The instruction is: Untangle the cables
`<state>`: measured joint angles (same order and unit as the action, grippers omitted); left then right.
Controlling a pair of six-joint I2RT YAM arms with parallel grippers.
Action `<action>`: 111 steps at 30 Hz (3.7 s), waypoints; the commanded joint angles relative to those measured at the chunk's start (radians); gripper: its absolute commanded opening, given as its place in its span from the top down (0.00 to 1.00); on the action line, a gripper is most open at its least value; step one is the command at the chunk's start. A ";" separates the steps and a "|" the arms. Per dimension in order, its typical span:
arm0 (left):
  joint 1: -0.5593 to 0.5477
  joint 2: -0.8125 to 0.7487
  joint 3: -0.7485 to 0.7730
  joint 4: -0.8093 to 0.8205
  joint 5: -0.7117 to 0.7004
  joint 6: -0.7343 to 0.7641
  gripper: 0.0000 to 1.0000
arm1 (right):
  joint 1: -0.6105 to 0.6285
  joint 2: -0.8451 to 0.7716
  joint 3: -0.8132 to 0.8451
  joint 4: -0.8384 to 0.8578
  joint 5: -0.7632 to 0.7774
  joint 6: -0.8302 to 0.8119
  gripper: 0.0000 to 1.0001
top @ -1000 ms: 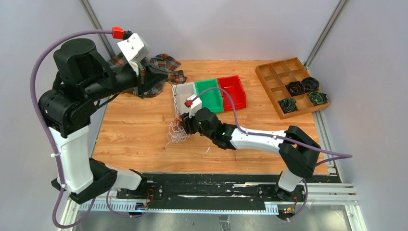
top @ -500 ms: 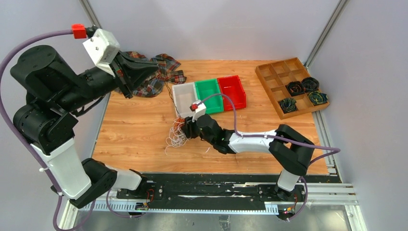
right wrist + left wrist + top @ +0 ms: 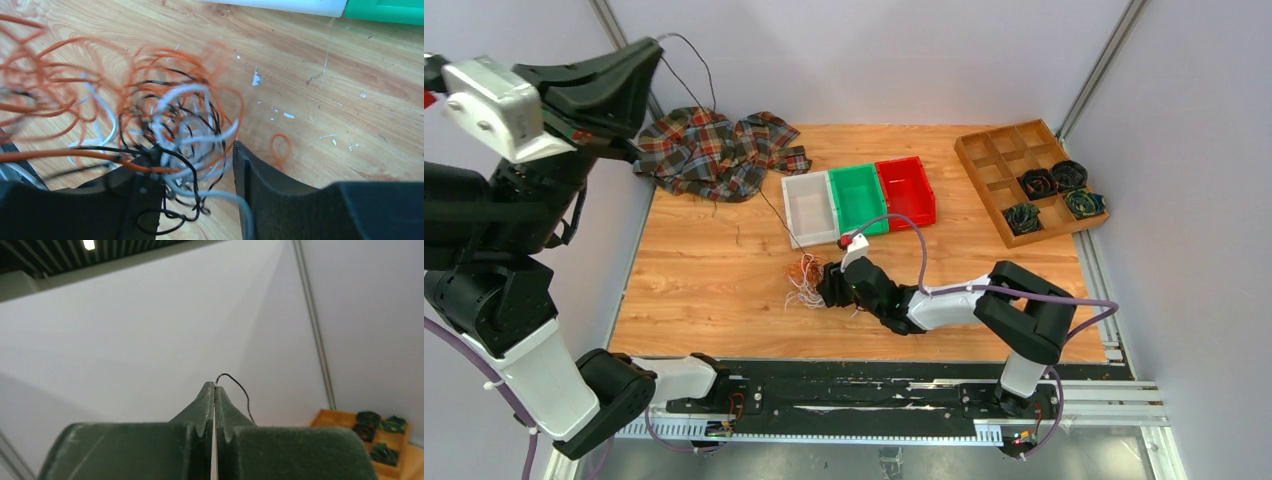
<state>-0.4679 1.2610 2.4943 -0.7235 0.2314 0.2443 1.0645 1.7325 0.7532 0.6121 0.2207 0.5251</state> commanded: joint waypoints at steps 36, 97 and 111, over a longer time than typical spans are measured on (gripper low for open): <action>-0.005 -0.085 -0.115 0.188 -0.080 0.060 1.00 | 0.225 -0.007 0.717 -0.366 -0.181 -0.495 0.33; -0.005 0.070 0.123 0.886 -0.403 0.219 0.99 | -0.068 -0.089 -0.088 -0.114 0.078 0.176 1.00; -0.004 0.126 0.185 1.063 -0.367 0.283 0.99 | -0.139 -0.100 -0.198 -0.177 0.106 0.394 0.99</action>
<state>-0.4679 1.3621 2.6568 0.2409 -0.1432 0.4915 0.9478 1.6440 0.5823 0.5137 0.2829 0.8547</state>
